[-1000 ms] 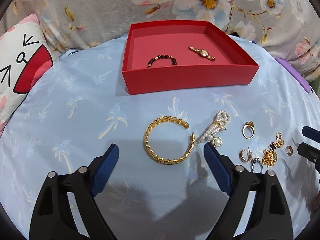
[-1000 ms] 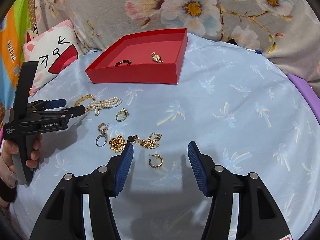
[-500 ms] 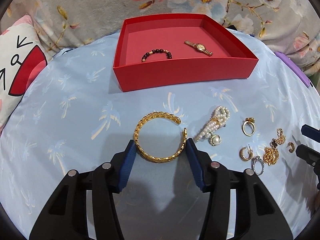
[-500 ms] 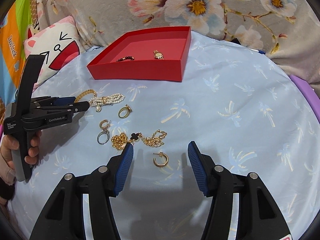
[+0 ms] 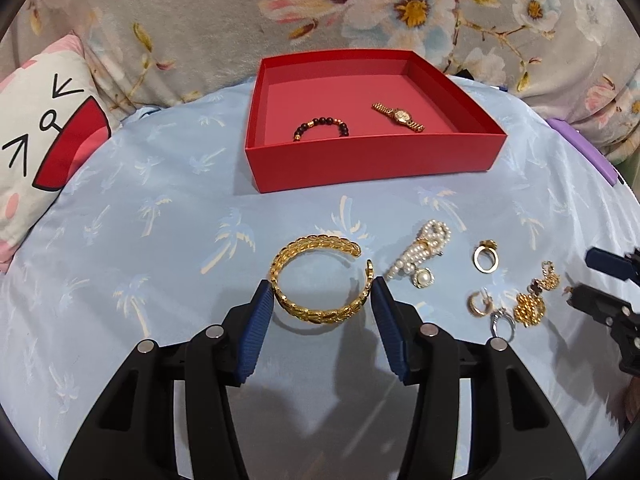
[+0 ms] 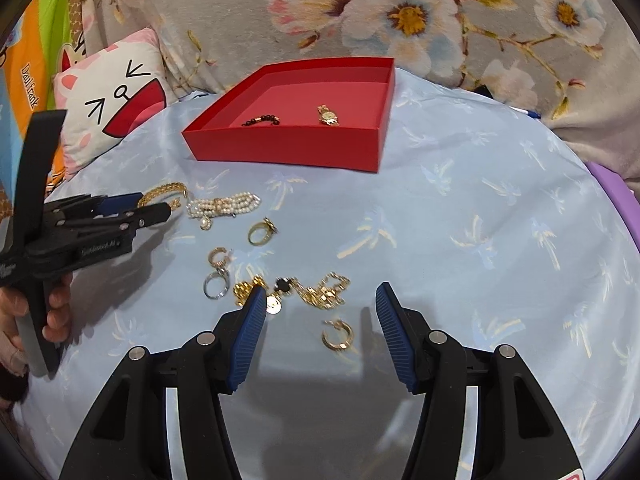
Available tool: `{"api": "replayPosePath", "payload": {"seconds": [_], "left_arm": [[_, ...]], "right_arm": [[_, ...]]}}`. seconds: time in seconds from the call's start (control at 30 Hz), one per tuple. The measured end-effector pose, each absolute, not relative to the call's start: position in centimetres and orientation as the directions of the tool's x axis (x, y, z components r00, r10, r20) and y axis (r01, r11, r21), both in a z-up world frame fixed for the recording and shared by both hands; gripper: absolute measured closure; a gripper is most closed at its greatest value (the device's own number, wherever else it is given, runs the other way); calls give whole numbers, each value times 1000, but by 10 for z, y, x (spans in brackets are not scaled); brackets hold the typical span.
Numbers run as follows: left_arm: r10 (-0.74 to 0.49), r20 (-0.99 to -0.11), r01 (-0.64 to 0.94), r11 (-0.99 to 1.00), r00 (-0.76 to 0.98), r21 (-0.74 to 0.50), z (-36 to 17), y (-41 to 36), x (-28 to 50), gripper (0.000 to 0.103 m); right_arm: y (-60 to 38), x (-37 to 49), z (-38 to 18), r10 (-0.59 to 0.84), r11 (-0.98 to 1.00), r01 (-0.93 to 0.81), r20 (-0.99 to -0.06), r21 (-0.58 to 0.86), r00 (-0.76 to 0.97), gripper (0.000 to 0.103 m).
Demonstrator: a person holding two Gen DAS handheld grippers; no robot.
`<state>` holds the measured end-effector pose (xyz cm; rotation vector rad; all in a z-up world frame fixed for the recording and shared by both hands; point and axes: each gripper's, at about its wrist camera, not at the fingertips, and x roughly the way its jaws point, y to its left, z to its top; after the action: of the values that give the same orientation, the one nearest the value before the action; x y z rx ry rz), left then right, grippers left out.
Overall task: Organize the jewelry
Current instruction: 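Grasp the gold cuff bangle with the left tool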
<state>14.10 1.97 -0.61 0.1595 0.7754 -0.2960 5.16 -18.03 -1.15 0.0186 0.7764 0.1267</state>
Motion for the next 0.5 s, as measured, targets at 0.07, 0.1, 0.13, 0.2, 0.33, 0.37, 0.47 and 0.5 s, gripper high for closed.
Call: {"api": "replayPosePath", "payload": {"seconds": [0.07,0.1,0.13,0.2,0.33,0.37,0.47,0.5], "left_arm": [[-201,-697,323,945,688,47,-5,21,131,54],[-206,-694,327,944,690,45,-4,22,125,54],[-214,-692,329,944,689,35,-4,24,123,54],[-221,-685,328,944,694,27,-2,27,118,54],[-230,-683,330,944,694,18,-2,28,116,54],[-233,-687,331,943,688,12,-2,28,116,54],[-243,-701,330,944,670,-12,-4,31,119,54],[-246,-706,329,944,664,-20,-4,32,120,54]], "right_arm": [[-173,59,-10,130,990,-127,-697,57,705,47],[-168,64,-9,133,989,-139,-697,48,705,47],[-163,68,-9,137,988,-150,-697,42,704,47],[-151,80,-10,155,983,-177,-702,42,695,49],[-140,98,-17,175,979,-194,-720,57,672,61],[-140,101,-19,183,979,-193,-724,70,665,65],[-144,110,-23,196,979,-175,-737,106,647,76],[-146,112,-24,197,979,-169,-741,114,642,77]]}}
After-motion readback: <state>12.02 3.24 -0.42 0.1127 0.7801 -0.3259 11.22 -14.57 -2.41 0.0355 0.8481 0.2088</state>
